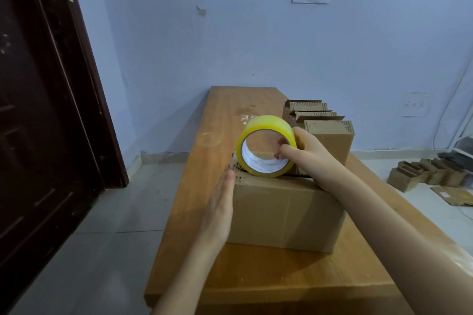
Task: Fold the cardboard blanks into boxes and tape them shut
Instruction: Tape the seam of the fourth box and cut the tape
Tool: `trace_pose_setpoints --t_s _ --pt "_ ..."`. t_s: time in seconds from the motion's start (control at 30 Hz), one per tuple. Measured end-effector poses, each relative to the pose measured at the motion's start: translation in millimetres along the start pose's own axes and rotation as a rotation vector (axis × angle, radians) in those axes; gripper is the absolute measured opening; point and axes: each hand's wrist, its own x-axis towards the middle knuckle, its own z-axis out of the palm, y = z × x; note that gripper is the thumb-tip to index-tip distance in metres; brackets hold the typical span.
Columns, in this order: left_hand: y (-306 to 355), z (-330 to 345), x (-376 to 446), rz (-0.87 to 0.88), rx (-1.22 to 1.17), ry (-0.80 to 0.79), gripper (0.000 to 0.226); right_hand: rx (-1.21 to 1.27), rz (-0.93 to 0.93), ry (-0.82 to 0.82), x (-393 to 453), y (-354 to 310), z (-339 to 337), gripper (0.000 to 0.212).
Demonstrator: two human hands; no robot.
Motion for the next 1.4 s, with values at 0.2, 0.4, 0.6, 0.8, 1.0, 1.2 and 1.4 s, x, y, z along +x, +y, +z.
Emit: trace_pose_setpoints --t_s 0.2,0.4,0.6,0.8,1.0,1.2,1.4 --pt "0.0 -12.9 18.9 0.384 0.594 0.085 0.084 -0.008 -0.038 -0.032 -4.5 -5.4 0.7 0.039" --pt "10.6 -10.0 24.1 0.484 0.982 0.113 0.083 0.046 -0.070 0.043 -3.8 -3.9 0.2 0.036" --pt "19.3 -15.3 25.9 0.500 1.176 0.022 0.094 0.116 -0.114 0.130 -4.9 -3.2 -2.9 0.024" --pt "17.4 -17.8 28.9 0.518 1.253 0.014 0.094 0.088 -0.191 0.326 -8.9 1.1 -11.1 0.033" --pt "18.0 -19.3 31.6 0.517 1.266 -0.036 0.097 -0.337 -0.040 0.016 -19.4 4.5 -35.0 0.019" --pt "17.5 -20.0 28.8 0.537 1.243 -0.023 0.096 -0.330 -0.086 0.173 -31.3 13.2 -23.0 0.016" --pt "19.3 -22.9 25.4 0.564 1.280 -0.036 0.095 0.063 -0.041 0.561 -32.8 19.6 -32.0 0.021"
